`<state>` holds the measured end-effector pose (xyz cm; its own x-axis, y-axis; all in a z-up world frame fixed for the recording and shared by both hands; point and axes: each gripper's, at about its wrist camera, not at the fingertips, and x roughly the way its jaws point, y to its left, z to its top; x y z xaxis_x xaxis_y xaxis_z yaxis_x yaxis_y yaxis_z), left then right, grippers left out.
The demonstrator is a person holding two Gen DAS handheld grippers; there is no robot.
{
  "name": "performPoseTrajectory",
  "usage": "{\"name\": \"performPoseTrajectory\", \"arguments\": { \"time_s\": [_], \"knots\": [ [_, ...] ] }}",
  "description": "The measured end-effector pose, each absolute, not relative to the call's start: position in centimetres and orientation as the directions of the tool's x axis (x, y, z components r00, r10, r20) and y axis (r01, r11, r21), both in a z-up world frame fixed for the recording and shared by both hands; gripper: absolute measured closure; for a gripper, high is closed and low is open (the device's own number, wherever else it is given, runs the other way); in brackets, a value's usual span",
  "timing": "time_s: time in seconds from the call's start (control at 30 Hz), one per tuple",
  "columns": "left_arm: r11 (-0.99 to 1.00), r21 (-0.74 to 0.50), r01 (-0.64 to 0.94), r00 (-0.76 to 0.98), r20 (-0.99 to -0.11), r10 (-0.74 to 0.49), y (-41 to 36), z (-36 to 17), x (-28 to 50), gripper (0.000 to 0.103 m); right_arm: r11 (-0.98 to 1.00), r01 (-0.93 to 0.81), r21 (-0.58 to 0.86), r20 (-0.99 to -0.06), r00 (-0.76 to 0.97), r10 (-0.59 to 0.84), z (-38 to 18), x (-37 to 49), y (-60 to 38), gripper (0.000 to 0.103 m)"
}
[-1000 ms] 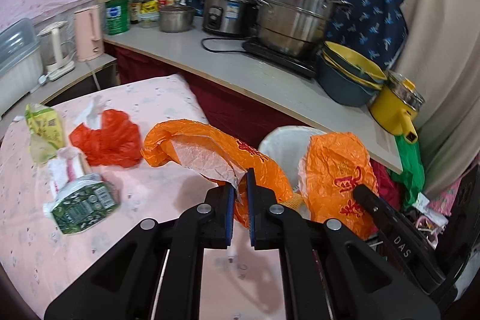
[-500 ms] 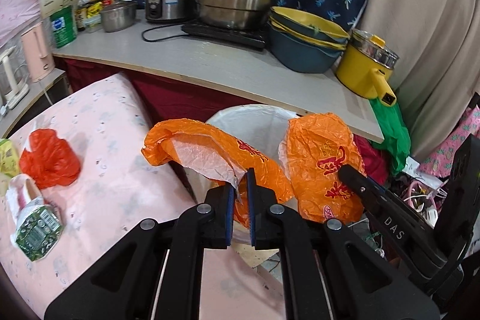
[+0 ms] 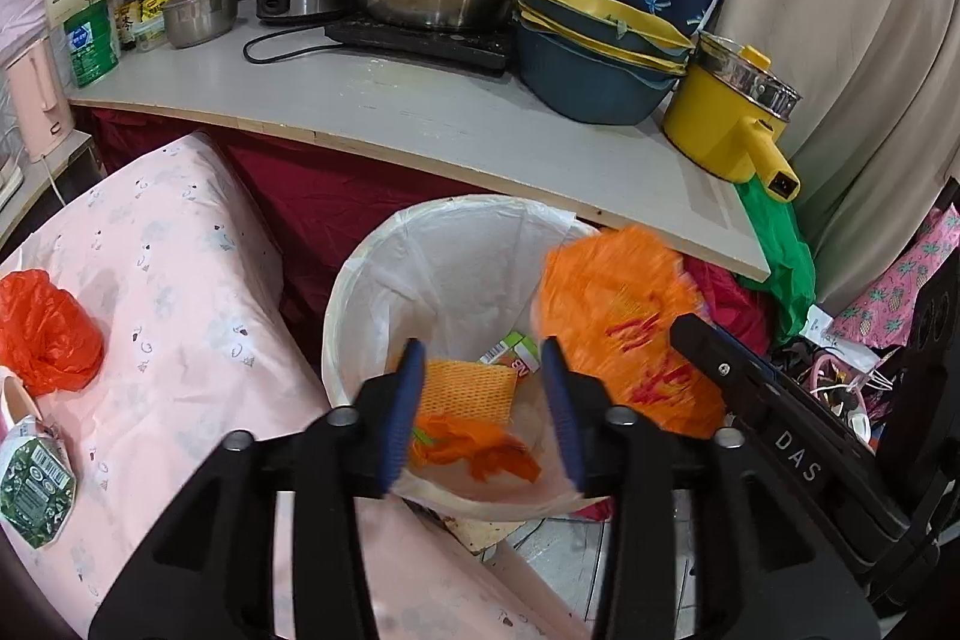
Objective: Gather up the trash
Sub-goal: 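Carry both orange bags over the bin and open both grippers, then move both grippers back over the table toward the red plastic bag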
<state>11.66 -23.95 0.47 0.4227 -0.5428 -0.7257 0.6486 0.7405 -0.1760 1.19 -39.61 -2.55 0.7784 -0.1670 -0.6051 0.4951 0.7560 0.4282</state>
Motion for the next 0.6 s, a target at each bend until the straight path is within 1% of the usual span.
{"name": "performPoseTrajectory", "arguments": {
  "time_s": [0.07, 0.3, 0.37, 0.6],
  "knots": [
    [0.745, -0.172, 0.644, 0.431, -0.724, -0.539, -23.9, 0.7, 12.0, 0.054, 0.755, 0.497, 0.428, -0.604, 0.779, -0.170, -2.4, 1.4, -39.7, 0.076],
    [0.772, -0.171, 0.613, 0.462, -0.715, -0.525, -22.2, 1.8, 13.2, 0.053, 0.759, 0.496, 0.420, -0.606, 0.777, -0.172, -1.4, 2.2, -39.1, 0.073],
    [0.783, -0.166, 0.600, 0.476, -0.712, -0.516, -21.3, 2.1, 13.4, 0.050, 0.764, 0.492, 0.417, -0.604, 0.778, -0.172, -0.7, 2.5, -38.6, 0.069],
    [0.825, -0.132, 0.550, 0.546, -0.691, -0.475, -16.5, 4.1, 14.0, 0.045, 0.801, 0.440, 0.407, -0.589, 0.796, -0.138, 1.9, 4.3, -35.1, 0.067]
  ]
}}
